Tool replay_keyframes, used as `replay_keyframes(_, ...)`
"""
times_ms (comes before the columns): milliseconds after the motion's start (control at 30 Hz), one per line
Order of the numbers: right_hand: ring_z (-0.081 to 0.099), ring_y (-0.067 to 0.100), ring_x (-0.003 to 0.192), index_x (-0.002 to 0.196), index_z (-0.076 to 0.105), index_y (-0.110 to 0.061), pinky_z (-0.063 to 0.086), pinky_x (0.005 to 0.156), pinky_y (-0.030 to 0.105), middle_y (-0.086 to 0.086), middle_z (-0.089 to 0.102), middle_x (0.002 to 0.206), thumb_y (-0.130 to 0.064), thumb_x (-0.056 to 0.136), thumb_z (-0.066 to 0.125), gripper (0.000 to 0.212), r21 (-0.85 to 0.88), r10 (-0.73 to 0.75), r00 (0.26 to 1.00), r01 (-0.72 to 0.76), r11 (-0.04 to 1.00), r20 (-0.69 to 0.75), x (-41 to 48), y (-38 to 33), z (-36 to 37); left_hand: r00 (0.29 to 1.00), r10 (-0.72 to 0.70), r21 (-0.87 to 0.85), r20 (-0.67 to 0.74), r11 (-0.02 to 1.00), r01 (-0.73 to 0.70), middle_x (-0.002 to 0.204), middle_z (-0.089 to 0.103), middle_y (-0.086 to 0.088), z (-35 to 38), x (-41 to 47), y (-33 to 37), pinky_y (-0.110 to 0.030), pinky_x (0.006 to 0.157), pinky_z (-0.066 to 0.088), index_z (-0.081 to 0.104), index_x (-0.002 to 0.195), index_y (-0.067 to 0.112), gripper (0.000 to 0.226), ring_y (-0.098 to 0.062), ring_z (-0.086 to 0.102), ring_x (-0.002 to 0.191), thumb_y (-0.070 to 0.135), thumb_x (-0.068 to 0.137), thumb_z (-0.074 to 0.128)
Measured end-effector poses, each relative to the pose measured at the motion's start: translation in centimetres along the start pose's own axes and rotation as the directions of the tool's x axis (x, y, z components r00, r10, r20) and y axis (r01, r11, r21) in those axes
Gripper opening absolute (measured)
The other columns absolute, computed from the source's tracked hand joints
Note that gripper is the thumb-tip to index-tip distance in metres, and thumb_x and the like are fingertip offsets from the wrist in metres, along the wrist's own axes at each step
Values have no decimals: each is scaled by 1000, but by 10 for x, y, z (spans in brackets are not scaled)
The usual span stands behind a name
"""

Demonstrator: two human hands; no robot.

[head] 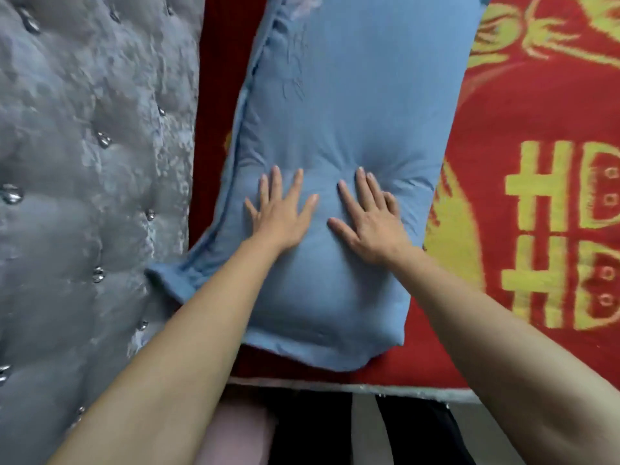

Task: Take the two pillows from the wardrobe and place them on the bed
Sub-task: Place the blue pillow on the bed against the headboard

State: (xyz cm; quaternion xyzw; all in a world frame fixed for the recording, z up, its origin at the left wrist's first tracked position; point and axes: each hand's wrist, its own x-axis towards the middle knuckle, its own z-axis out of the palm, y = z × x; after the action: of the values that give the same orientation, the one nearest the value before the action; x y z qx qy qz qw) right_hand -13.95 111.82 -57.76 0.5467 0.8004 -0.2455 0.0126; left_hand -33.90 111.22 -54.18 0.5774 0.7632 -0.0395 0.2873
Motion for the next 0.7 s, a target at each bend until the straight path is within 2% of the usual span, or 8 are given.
replay_keyframes(100,6,24,154,157,19,-30,14,118,42,8,7,167,-66,96,25,70,-35,-11,996,7,999,-91,0,1,10,996,89,75,-15,993,-88,164,-15,-3,34,-1,-19,-67,113,-3,-4,154,38,68,-25,-15,150,61,97,26)
replay_keyframes(167,9,25,154,156,24,-25,11,120,42,11,12,166,-63,97,29,70,-35,49,978,-58,998,-204,-8,9,12,992,118,91,-49,989,-113,164,-13,-4,41,2,-15,-68,112,-2,-2,153,39,67,-26,-13,150,62,96,22)
replay_keyframes(233,7,28,154,157,22,-20,8,122,46,15,10,166,-63,96,34,75,30,210,939,-210,977,-273,-13,16,9,985,135,116,-110,986,-122,165,-8,-6,39,7,-13,-70,111,1,3,154,39,65,-28,-9,151,63,95,17)
replay_keyframes(333,1,30,153,158,13,-23,8,122,53,16,2,166,-68,92,36,83,176,417,868,-381,908,-271,-13,21,5,952,166,143,-255,981,-133,165,-5,-11,29,20,-19,-69,112,0,10,154,38,66,-31,-6,151,64,95,21)
replay_keyframes(433,-2,35,153,157,5,-37,6,121,52,14,-7,166,-76,87,42,88,373,587,775,-486,790,-235,-8,24,5,947,-18,-1,-321,1000,19,164,-10,-12,10,53,-32,-70,111,0,5,154,37,72,-34,-9,150,69,93,24)
replay_keyframes(533,10,35,151,154,-2,-46,14,120,48,15,-4,166,-80,84,42,89,486,710,688,-575,658,-149,-1,21,10,970,-142,-94,-198,988,126,165,-6,-10,1,73,-41,-67,116,10,3,153,40,71,-38,-1,150,69,93,27)
replay_keyframes(600,23,38,147,156,5,-41,23,116,46,17,6,165,-68,94,38,76,445,695,693,-570,691,-191,2,18,11,970,-102,-77,-222,993,87,164,10,-11,3,73,-36,-63,115,21,19,154,36,57,-39,12,148,53,101,29)
replay_keyframes(700,33,39,142,157,20,-32,28,113,42,19,19,163,-45,104,36,56,407,654,693,-527,746,-303,5,13,6,934,-55,-111,-352,994,16,159,30,-11,3,63,-24,-55,114,29,36,150,23,47,-37,27,145,37,105,32)
